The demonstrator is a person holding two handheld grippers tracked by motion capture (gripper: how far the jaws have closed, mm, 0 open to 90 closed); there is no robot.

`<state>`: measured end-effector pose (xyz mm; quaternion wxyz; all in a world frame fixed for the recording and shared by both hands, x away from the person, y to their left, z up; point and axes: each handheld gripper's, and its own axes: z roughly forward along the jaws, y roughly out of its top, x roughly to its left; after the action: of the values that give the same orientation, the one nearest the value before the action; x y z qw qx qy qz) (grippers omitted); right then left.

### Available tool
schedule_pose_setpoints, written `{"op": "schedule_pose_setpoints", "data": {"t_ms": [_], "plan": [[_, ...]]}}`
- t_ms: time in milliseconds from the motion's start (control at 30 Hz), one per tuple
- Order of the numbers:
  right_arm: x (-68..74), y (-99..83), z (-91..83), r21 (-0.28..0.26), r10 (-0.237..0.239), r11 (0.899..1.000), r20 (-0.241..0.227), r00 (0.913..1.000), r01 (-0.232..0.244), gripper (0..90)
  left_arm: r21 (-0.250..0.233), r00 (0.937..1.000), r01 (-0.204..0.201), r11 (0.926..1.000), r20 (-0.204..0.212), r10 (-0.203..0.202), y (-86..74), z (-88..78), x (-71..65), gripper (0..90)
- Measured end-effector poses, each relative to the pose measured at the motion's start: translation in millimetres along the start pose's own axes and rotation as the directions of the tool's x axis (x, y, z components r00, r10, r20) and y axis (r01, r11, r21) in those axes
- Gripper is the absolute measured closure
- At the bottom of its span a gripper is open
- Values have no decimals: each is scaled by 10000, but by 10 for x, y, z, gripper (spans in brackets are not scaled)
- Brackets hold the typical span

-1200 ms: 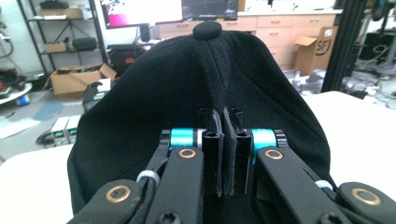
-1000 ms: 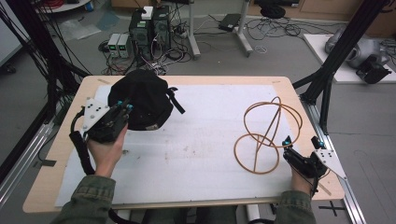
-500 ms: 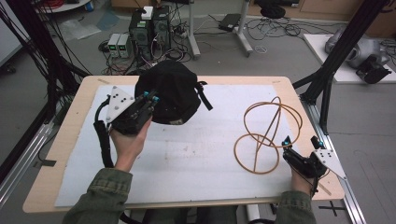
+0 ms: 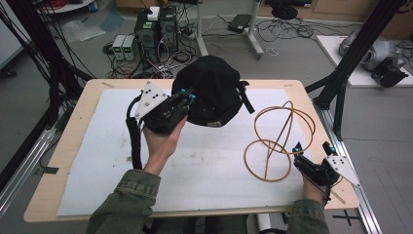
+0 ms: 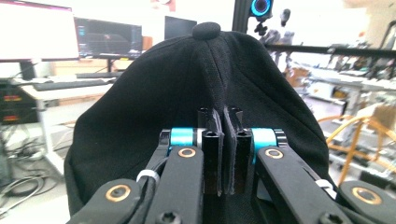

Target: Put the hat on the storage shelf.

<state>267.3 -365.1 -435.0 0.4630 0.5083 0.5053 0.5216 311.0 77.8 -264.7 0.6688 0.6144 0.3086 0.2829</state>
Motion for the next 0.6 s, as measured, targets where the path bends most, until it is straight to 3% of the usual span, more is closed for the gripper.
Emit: {"op": "schedule_pose_setpoints", "data": {"t_ms": [167,400,600], "plan": [[7,3,3,-21,-11,10000,-42,10000,11,55,-269,9982,336,9991,501,-323,66,86,-67,868],[15,2,6,21,-62,10000,-56,10000,62,55,-588,9945,342,9977,1013,-281,165,202,-176,867],[27,8,6,-7,-123,9999,-83,9999,123,55,-691,9857,285,9972,1676,-165,203,322,-288,868]]}}
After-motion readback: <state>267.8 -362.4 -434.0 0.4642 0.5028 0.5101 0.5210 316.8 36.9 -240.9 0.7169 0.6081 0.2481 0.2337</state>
